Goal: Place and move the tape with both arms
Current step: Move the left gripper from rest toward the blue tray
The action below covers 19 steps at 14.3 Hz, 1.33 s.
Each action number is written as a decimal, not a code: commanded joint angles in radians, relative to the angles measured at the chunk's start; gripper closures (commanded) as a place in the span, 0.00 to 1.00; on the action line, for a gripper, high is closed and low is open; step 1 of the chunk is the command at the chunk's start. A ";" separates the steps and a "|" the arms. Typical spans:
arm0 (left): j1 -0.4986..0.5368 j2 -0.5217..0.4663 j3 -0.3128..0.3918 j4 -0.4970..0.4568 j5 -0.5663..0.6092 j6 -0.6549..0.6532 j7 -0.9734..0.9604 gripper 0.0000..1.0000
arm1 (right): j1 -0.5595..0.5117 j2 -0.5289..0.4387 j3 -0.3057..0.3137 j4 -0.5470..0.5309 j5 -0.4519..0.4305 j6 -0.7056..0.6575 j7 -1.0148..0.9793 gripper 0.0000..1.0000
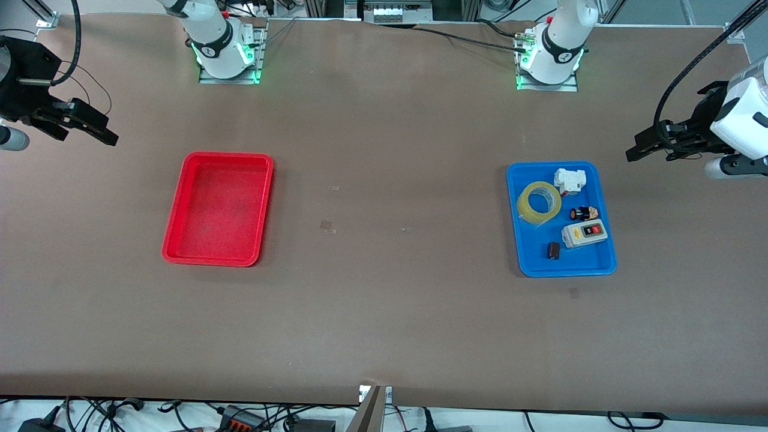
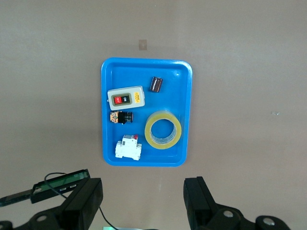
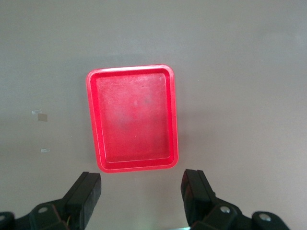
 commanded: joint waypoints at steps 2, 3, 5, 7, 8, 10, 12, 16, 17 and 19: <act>0.000 0.012 0.000 0.027 -0.005 -0.008 0.022 0.00 | -0.002 -0.004 0.006 0.007 -0.004 -0.007 -0.010 0.02; 0.000 0.011 0.000 0.027 -0.004 -0.009 0.022 0.00 | -0.002 -0.004 0.006 0.007 -0.004 -0.008 -0.010 0.02; -0.001 0.011 -0.003 0.026 0.028 -0.011 0.027 0.00 | -0.002 -0.003 0.006 0.005 -0.004 -0.005 -0.010 0.02; -0.003 0.012 -0.002 0.026 0.033 -0.011 0.030 0.00 | -0.001 0.000 0.007 0.007 -0.004 -0.007 -0.008 0.02; -0.001 0.014 -0.002 0.026 0.027 -0.011 0.030 0.00 | -0.004 0.003 0.007 0.005 0.000 -0.004 -0.010 0.02; -0.001 0.053 -0.002 0.022 0.028 -0.024 0.016 0.00 | -0.001 0.009 0.009 0.007 -0.001 -0.004 -0.008 0.02; 0.028 0.084 0.005 0.021 0.022 -0.058 0.016 0.00 | 0.001 0.011 0.009 0.005 -0.001 -0.002 -0.007 0.02; 0.040 0.130 0.002 -0.042 0.007 -0.003 0.027 0.00 | 0.001 0.012 0.010 0.002 0.000 -0.001 -0.016 0.02; 0.048 0.133 0.003 -0.083 -0.028 0.065 0.027 0.00 | 0.002 0.016 0.010 -0.001 0.002 0.001 -0.015 0.02; 0.060 0.130 0.000 -0.175 -0.044 0.179 0.027 0.00 | 0.002 0.017 0.010 -0.004 0.003 0.002 -0.015 0.02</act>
